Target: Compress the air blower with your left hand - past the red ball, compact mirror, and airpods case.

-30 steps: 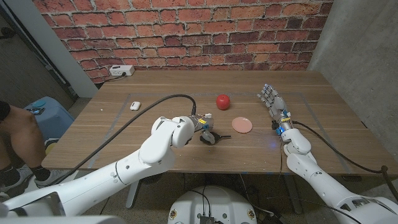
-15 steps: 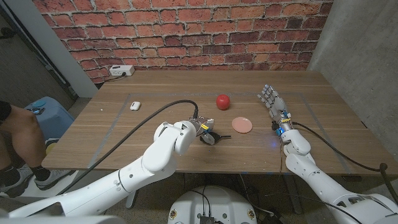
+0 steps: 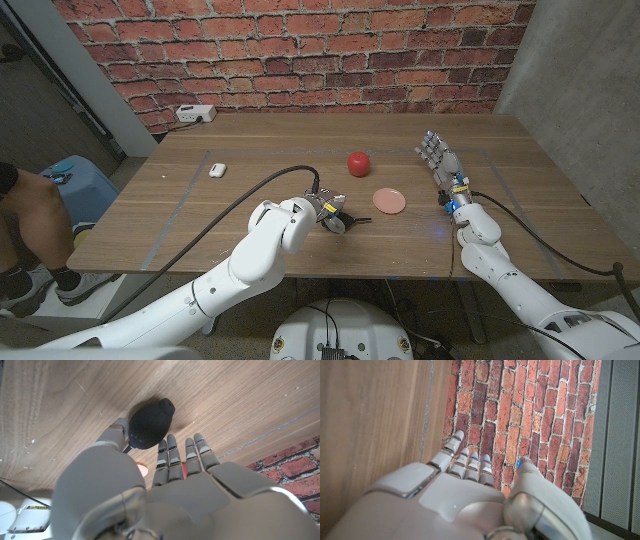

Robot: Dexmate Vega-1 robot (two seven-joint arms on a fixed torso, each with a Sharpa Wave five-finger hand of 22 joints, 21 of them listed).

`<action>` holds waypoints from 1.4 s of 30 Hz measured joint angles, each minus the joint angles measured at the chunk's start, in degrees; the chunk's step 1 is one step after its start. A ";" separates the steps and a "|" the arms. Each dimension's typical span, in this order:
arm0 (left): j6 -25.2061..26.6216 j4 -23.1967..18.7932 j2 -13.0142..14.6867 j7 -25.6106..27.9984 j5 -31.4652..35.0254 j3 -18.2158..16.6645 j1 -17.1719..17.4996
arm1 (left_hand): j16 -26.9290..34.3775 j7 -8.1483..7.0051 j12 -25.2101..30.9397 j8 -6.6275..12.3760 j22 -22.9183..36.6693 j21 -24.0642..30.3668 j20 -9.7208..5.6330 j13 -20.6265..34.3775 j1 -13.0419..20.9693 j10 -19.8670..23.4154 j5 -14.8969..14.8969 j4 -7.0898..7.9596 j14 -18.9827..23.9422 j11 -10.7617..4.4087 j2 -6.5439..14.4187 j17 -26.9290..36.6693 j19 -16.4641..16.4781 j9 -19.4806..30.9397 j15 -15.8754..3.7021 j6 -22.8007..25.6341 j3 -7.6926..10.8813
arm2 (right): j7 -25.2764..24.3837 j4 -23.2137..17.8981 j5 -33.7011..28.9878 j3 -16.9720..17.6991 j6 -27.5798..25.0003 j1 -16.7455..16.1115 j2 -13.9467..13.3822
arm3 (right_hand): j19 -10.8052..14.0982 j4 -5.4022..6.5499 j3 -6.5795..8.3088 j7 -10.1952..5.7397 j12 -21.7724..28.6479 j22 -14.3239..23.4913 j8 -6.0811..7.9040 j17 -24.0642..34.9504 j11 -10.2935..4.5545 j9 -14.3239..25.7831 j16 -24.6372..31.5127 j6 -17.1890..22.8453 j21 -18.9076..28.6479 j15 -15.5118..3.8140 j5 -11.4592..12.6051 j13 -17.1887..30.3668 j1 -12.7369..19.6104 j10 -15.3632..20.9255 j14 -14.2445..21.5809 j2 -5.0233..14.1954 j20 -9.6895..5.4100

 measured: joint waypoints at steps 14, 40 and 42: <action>-2.05 0.77 -0.68 0.03 -0.23 -1.94 1.16 | 0.00 0.17 0.00 0.00 0.00 0.00 0.00 0.27 0.45 0.20 0.22 0.00 -0.01 0.21 0.00 0.00 0.00 0.27 0.00 0.17 0.00 | -2.65 -3.15 -1.60 -0.67 -3.35 0.72 -1.61 | 0.00 -0.34 0.14 0.00 0.00 0.00 0.00 0.00 0.00 0.00 0.00 0.00 0.00 0.00 0.00 0.00 0.00 0.00 0.00 0.00 0.00; -3.67 1.47 -1.01 2.26 1.56 -2.38 2.59 | 0.34 -0.04 0.90 0.31 -0.01 0.00 0.10 0.99 2.15 1.43 0.66 -0.16 2.46 0.00 0.18 0.00 1.33 0.81 -0.61 1.82 -0.17 | -3.28 -3.29 -1.95 -0.92 -4.78 1.84 -1.98 | 0.00 -0.47 0.01 0.00 0.00 0.00 0.00 -0.01 0.00 0.00 0.40 0.00 0.00 0.00 0.00 0.00 0.00 0.00 0.00 0.00 0.00; -3.75 1.53 -1.05 2.56 1.98 -2.37 2.78 | 0.34 -0.13 1.04 0.31 -0.01 0.00 0.10 1.07 2.42 1.43 1.10 -0.16 2.66 0.01 0.45 0.00 1.34 0.81 -0.81 1.91 -0.16 | -3.15 -3.01 -1.89 -0.93 -4.78 1.95 -1.83 | 0.00 -0.47 0.01 0.00 0.00 0.00 0.00 -0.01 0.00 0.00 0.40 0.00 0.00 0.00 0.00 0.00 0.00 0.00 0.00 0.00 0.00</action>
